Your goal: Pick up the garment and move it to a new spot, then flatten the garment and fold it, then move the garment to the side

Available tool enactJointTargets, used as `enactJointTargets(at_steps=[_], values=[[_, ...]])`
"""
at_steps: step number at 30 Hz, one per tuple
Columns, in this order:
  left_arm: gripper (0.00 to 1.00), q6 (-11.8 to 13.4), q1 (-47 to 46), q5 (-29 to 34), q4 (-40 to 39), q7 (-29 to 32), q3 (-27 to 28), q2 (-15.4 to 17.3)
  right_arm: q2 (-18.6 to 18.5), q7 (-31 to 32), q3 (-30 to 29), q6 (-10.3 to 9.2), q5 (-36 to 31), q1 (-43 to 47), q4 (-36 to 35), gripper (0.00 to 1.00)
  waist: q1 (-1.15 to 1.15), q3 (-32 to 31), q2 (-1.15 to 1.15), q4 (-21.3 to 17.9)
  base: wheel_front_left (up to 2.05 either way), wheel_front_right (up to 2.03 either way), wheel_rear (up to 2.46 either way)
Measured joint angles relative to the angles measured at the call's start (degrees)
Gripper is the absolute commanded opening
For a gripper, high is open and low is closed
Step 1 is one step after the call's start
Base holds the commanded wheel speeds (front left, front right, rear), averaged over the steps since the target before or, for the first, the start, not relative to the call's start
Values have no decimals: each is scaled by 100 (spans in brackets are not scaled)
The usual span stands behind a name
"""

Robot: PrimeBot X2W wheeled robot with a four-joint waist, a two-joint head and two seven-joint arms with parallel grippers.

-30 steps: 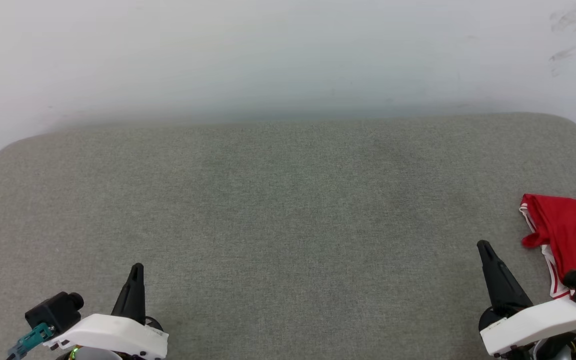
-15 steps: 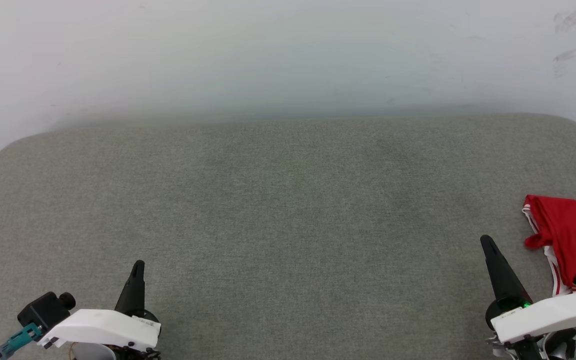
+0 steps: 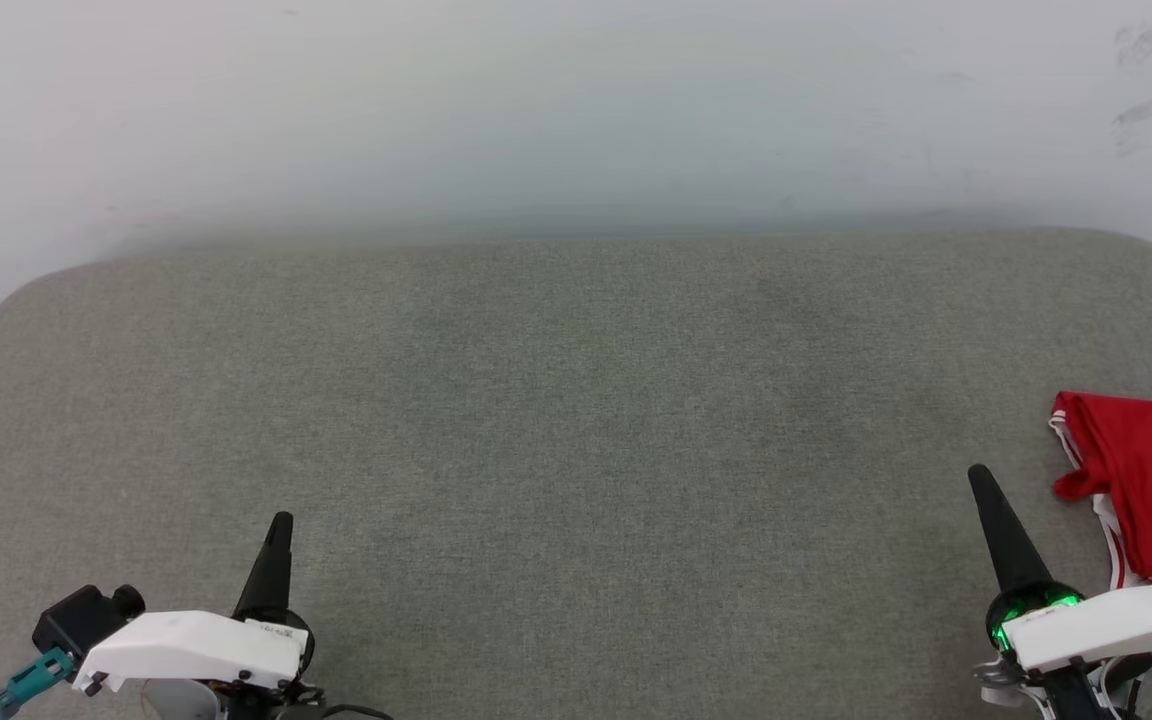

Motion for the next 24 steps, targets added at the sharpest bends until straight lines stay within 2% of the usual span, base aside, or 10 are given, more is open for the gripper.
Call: enactJointTargets(at_steps=[24], values=[[0,-289,-186,-1067,180,309,350,-279,-3,24,-88,0,1383,-188,322,0,0,7,0,54,0,0,0]])
